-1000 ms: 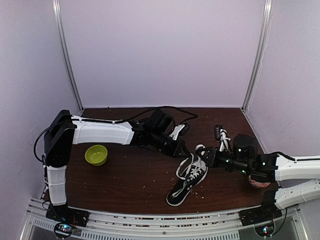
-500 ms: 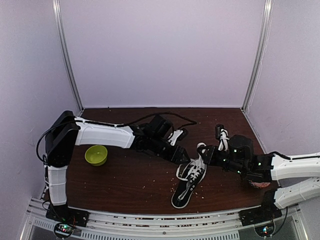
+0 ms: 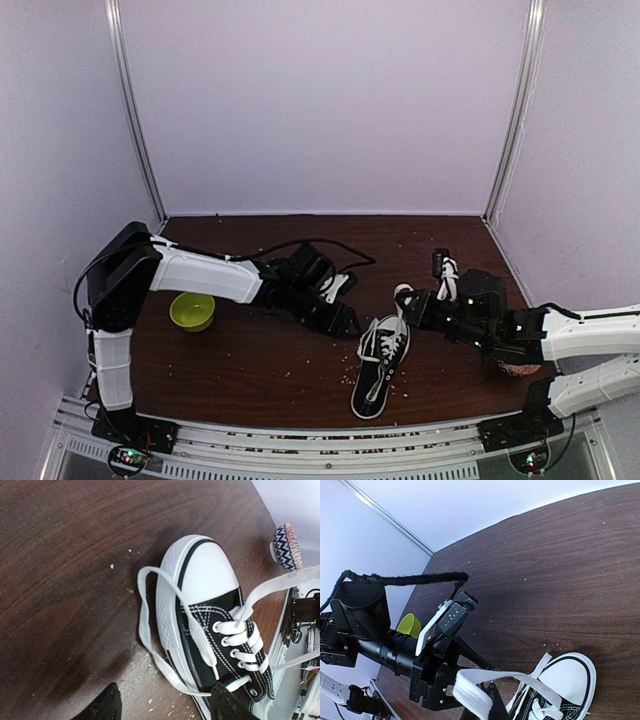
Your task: Tie the shoes
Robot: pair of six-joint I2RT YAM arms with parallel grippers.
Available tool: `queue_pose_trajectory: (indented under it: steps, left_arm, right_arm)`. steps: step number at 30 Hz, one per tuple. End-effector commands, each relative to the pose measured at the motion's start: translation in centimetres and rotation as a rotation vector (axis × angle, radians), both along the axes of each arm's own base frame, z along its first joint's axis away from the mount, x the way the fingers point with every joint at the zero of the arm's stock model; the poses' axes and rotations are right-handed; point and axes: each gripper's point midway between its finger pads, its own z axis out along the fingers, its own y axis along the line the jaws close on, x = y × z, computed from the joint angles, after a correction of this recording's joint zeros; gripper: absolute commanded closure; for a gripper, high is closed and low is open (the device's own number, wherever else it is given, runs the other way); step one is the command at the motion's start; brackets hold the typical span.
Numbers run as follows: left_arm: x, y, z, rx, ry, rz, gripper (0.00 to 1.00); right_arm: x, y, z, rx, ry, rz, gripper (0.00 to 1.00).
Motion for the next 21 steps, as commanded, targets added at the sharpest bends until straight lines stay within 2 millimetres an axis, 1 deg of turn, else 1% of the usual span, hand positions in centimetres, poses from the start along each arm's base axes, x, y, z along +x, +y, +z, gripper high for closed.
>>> queue_pose_trajectory:
  steps: [1,5,6,7,11,14,18,21]
  left_arm:
    - [0.8,-1.6,-0.4,-0.029,0.046,0.031,0.41]
    - [1.1,-1.9,-2.8,0.049,0.120,0.063,0.51]
    - [1.0,-2.0,-3.0,0.052,0.137,0.070,0.53]
    - [0.9,-2.0,-3.3,0.050,0.151,0.077,0.56]
    - [1.0,-1.6,-3.7,0.074,0.171,0.110,0.61]
    - [1.1,-1.3,-4.1,0.096,0.175,0.127,0.63]
    - [0.5,-1.0,-5.1,0.146,0.205,0.114,0.68]
    - [0.2,-0.4,-5.2,0.198,0.187,0.104,0.69]
  right_arm:
    - [0.6,-0.1,1.0,0.033,-0.028,-0.030,1.00]
    - [0.6,0.0,1.0,0.037,-0.027,-0.027,1.00]
    - [0.6,0.0,1.1,0.038,-0.028,-0.027,1.00]
    - [0.6,0.0,1.0,0.037,-0.028,-0.027,1.00]
    - [0.5,-0.3,1.0,0.036,-0.031,-0.035,1.00]
    - [0.5,-0.3,0.9,0.039,-0.031,-0.034,1.00]
    - [0.6,-0.2,0.9,0.039,-0.034,-0.032,1.00]
    - [0.6,-0.1,0.8,0.034,-0.036,-0.027,1.00]
